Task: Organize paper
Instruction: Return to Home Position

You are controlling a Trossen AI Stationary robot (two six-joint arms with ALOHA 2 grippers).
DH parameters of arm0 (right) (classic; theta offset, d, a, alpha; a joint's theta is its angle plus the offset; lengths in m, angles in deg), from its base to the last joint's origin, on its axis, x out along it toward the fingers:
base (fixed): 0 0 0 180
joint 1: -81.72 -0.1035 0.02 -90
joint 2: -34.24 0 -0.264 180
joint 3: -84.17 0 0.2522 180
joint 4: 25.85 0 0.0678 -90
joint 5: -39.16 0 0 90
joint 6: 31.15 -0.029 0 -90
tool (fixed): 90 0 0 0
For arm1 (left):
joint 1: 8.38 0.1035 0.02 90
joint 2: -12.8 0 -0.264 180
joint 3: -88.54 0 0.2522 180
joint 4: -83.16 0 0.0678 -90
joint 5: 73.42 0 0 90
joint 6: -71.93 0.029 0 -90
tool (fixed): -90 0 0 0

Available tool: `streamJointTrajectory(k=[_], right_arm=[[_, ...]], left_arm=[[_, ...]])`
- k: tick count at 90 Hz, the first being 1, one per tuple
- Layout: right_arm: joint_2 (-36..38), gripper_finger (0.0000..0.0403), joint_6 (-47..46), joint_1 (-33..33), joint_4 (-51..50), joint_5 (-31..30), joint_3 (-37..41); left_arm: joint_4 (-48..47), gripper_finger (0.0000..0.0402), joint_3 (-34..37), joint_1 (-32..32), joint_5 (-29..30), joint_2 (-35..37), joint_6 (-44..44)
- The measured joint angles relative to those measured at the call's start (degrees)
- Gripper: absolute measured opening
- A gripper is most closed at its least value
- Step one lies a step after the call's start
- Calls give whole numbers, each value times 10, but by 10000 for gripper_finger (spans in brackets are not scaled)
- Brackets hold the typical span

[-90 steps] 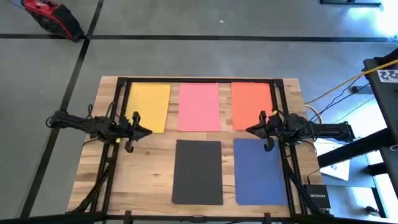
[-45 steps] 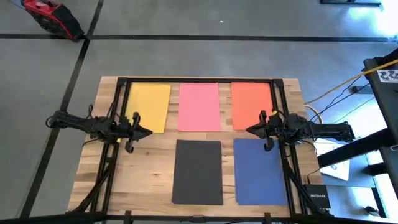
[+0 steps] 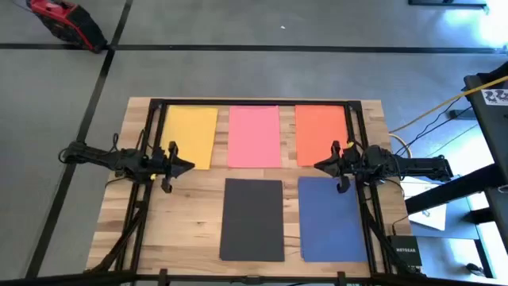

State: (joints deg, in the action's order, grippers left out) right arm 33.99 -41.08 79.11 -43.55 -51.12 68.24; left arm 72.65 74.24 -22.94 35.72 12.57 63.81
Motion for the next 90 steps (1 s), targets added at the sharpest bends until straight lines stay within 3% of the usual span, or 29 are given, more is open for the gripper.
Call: streamJointTrajectory(k=[17,46,75,90], right_arm=[[0,3,8,0,0,-5,0],[-6,3,32,0,8,-67,0],[-36,3,29,0,9,-66,0],[-42,3,29,0,8,-66,0]], left_arm=[[1,0,0,0,9,0,29],[6,0,0,0,89,0,23],[6,0,0,0,91,-3,20],[5,0,0,0,90,-3,-24]])
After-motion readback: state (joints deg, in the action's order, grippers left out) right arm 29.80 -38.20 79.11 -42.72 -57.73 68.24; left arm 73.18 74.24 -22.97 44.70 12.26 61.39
